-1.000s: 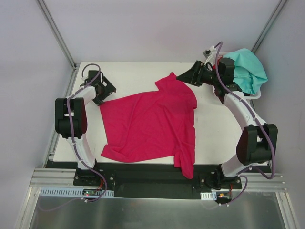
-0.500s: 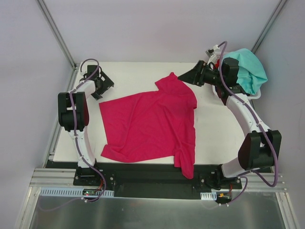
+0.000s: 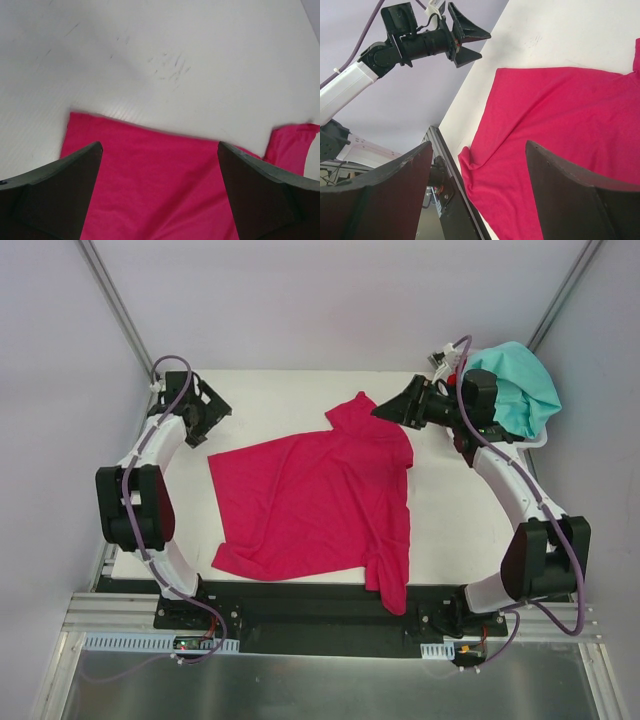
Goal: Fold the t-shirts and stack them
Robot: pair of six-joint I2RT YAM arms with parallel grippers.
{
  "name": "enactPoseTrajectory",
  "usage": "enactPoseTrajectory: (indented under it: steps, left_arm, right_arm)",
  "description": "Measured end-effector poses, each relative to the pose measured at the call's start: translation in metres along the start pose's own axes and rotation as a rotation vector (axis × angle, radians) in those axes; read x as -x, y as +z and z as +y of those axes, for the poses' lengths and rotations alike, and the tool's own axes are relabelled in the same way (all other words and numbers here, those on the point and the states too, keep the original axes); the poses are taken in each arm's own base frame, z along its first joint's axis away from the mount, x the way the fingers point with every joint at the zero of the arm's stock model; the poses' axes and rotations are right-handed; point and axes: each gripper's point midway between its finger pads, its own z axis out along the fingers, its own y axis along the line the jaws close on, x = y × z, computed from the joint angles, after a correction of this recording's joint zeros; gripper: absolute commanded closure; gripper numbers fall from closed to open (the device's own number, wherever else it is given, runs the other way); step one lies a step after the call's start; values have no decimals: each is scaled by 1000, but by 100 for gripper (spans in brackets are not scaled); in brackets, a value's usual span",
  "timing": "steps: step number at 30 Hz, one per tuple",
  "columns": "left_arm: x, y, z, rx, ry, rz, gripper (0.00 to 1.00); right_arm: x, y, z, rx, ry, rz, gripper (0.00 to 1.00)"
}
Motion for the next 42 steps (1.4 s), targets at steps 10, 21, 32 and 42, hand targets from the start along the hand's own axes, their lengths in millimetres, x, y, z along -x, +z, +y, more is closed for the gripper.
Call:
enactPoseTrajectory:
  steps: [10,21,32,42]
  left_arm:
    - [-61,28,39,115,-12,147,1]
    - [-68,53,44,140,-17,170,1]
    - [-37,79,29,114,-28,123,1]
    - [5,101,25,130,-33,100,1]
  right_arm:
    - [-2,-7,14,12,-25,-8,22]
    - [-2,-7,14,12,-24,-7,22]
    - [-3,-7,15,18,-25,-3,21]
    - [-5,-7,15,26,-21,6,21]
